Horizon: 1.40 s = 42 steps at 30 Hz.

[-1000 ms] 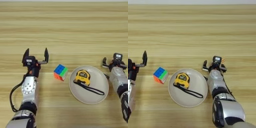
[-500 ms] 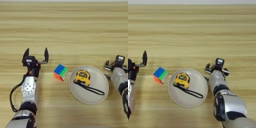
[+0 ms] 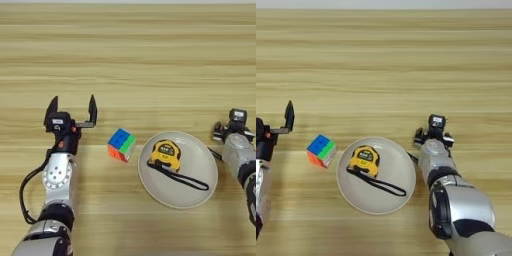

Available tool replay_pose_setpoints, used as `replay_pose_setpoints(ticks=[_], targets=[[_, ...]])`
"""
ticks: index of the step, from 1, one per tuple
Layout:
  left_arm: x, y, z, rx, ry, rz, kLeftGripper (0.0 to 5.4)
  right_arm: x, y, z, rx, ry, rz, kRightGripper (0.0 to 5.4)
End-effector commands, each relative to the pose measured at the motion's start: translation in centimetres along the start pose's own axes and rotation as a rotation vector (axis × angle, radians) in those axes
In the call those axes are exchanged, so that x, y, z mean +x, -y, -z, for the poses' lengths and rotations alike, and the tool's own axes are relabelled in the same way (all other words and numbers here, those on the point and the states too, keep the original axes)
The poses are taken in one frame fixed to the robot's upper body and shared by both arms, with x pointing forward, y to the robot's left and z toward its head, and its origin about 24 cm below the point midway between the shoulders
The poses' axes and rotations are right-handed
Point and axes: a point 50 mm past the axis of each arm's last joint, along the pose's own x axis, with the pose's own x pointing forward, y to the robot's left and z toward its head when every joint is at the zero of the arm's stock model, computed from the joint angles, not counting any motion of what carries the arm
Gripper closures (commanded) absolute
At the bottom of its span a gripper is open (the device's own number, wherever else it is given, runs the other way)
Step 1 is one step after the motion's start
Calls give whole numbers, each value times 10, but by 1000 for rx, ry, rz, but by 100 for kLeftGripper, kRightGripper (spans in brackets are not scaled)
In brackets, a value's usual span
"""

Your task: Move the objects on the table

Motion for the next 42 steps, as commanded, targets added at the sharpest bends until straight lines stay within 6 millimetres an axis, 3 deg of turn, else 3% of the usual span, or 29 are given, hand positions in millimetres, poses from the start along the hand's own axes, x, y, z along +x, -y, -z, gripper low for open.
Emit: replay_pose_setpoints(ticks=[1,9,32,42], targets=[[-2,1,0,-4,7,-3,0,-4,10,35,-73,-156,0,207],[-2,3,-1,-7,14,-2,0,-5,23,47,-112,-211,27,291],[-2,7,-3,-15,27,-3,0,-8,25,61,-212,-261,-63,523],[-2,7,-3,-16,27,-7,0,-7,18,55,-190,-237,-94,529]])
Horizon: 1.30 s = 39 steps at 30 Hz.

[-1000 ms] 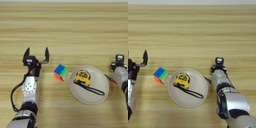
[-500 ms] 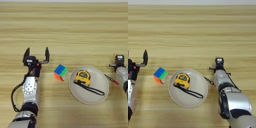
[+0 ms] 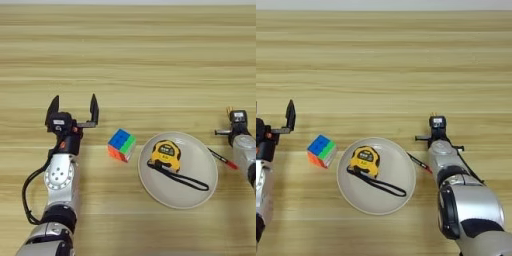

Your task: Move the objects on the table

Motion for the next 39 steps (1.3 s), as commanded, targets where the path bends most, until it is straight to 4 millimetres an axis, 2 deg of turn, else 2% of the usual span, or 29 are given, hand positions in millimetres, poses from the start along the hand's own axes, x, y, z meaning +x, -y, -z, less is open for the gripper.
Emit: replay_pose_setpoints(ticks=[1,17,31,36,39], targets=[[0,2,0,-4,4,-2,0,-8,-6,48,4,-193,-39,529],[2,2,0,-9,-2,-5,0,-2,-13,-2,35,23,-83,529],[2,2,0,-8,2,-9,0,-4,-16,-19,25,138,-117,530],[2,1,0,-7,2,-9,0,-8,-14,-30,12,220,-129,530],[2,1,0,-6,2,-9,0,-15,-15,-43,15,302,-176,530]])
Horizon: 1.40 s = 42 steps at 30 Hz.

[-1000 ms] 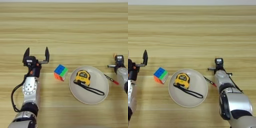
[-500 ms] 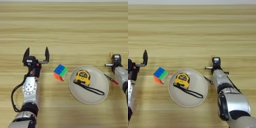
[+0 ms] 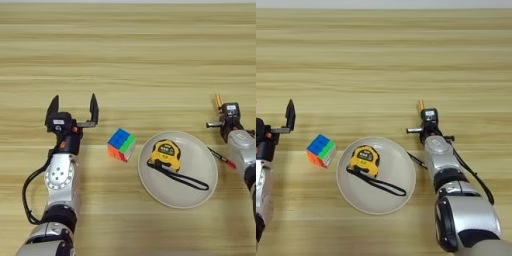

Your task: Move the objects on the table

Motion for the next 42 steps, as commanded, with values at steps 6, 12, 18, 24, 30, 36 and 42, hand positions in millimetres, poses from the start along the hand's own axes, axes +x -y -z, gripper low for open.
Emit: replay_pose_setpoints(ticks=[6,12,18,24,30,36,42], targets=[[3,1,0,-4,2,0,0,-26,1,-46,-30,230,-127,530],[3,2,0,-5,1,0,0,-45,3,-62,-62,285,-182,530],[3,2,0,-6,0,0,0,-59,3,-67,-106,300,-254,530],[4,2,0,-4,-1,1,0,-74,3,-61,-177,255,-379,530],[4,1,0,-3,-1,1,0,-94,-1,-49,-241,189,-558,530],[5,0,0,-1,-1,1,0,-111,-7,-33,-269,100,-710,530],[5,0,0,-2,0,1,0,-112,-10,-16,-211,1,-765,530]])
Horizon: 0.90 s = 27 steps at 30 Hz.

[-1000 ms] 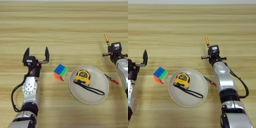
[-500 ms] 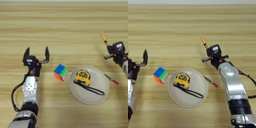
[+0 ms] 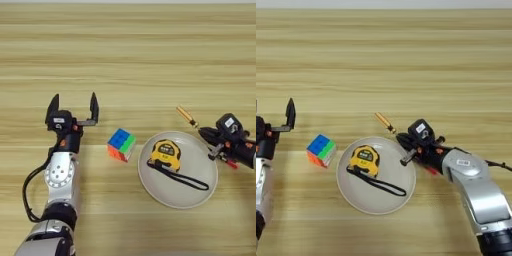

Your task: Move the objects on the table

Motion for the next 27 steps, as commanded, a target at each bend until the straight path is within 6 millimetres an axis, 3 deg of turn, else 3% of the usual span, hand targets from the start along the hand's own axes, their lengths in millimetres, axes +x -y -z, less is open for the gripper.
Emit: replay_pose_setpoints(ticks=[1,17,27], targets=[[2,0,0,-2,-2,0,0,1,-4,9,76,-47,-48,530],[3,1,0,-6,-4,0,0,12,-12,52,271,-213,-84,530],[4,3,1,-11,-2,0,0,21,-5,50,303,-203,-39,530]])
